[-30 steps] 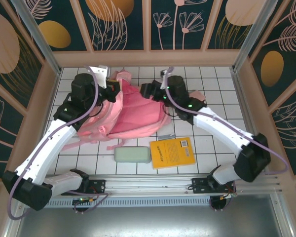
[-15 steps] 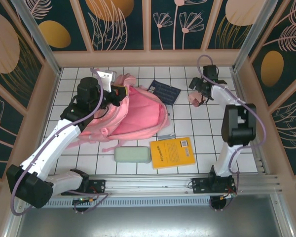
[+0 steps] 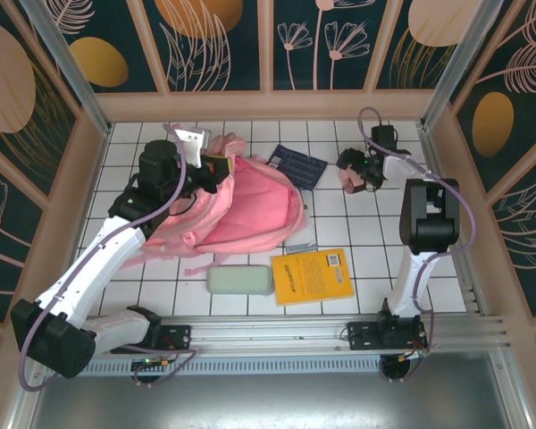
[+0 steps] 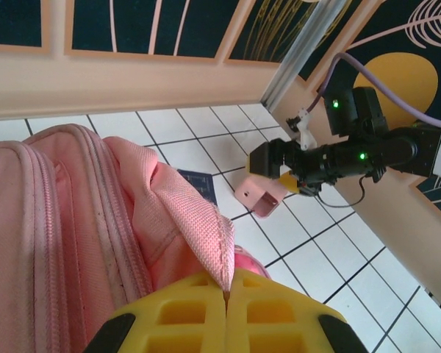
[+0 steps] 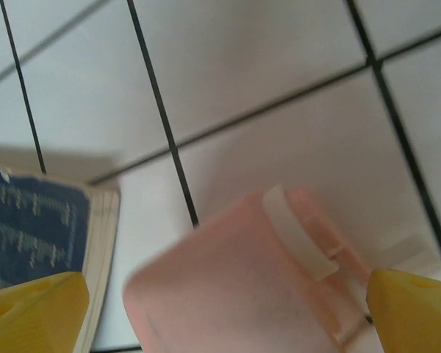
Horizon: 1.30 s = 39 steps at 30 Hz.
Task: Pack the student bag
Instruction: Pick up the loose stationery from the middle-right of the table.
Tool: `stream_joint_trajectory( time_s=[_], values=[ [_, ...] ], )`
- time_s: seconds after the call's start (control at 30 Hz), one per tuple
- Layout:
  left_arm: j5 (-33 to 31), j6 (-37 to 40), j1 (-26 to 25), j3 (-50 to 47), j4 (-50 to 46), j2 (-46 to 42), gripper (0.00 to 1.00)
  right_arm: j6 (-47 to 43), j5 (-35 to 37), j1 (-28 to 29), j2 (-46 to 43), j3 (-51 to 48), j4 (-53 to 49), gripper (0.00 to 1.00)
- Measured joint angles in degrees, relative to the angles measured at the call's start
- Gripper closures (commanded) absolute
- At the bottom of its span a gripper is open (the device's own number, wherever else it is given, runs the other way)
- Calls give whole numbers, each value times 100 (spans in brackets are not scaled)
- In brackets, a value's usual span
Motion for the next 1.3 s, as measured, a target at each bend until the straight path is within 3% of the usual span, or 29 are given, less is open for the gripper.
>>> stream_joint_trajectory(
  time_s=[0.23,0.53,0.83,1.0,1.17,1.3],
  values=[
    [195,-44,-2,4,42,151,100,-31,190,254,-407,-487,-15,3],
    [247,-79,-2,59,37,221,100,-319,1670,876,83,352,-542,8],
    [216,-79,0,57,35,166,100,-304,2267,907,682,745,-841,30],
    [184,-79,0,57,33,155,100,-310,2461,968,682,778,-892,58],
    [160,-79,0,57,31,155,100,-273,2656,1075,413,564,-905,61],
    [114,-59,0,181,-149,155,100,-273,2712,1368,-581,111,-905,61]
  ],
)
